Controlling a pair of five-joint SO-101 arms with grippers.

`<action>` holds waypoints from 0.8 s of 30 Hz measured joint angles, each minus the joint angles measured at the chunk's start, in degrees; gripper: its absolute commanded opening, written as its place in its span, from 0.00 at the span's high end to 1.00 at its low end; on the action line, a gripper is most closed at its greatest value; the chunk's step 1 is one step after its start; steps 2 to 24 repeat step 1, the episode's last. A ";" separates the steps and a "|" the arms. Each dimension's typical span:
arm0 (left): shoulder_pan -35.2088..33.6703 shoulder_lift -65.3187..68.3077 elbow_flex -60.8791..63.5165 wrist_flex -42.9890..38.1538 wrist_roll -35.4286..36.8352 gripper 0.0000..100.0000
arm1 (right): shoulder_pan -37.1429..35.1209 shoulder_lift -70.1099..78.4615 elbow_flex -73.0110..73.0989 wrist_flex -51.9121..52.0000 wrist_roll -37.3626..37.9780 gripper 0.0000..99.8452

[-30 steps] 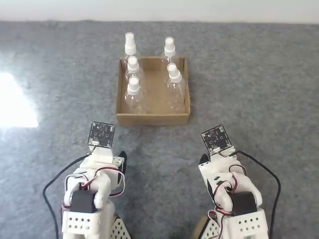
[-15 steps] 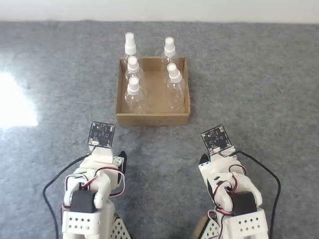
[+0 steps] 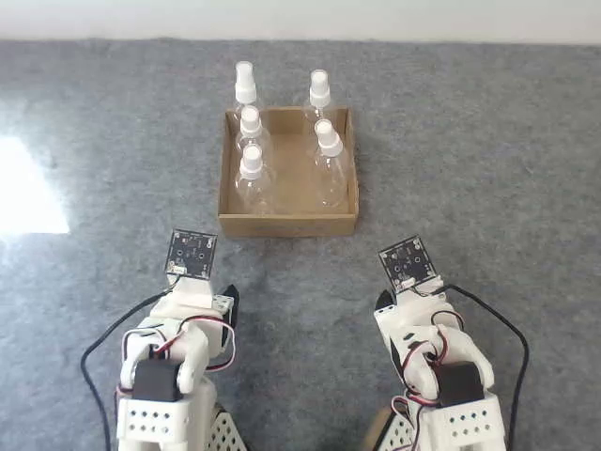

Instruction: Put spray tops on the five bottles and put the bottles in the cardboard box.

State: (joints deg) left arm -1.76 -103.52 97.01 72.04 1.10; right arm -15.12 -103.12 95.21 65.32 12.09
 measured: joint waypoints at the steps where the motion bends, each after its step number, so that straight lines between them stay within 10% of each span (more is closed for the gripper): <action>1: 0.00 0.00 0.00 0.00 0.00 0.87 | 0.00 0.00 0.00 0.00 0.00 0.99; 24: 0.00 0.00 0.00 0.00 0.00 0.87 | 0.00 0.00 0.00 0.00 0.00 0.99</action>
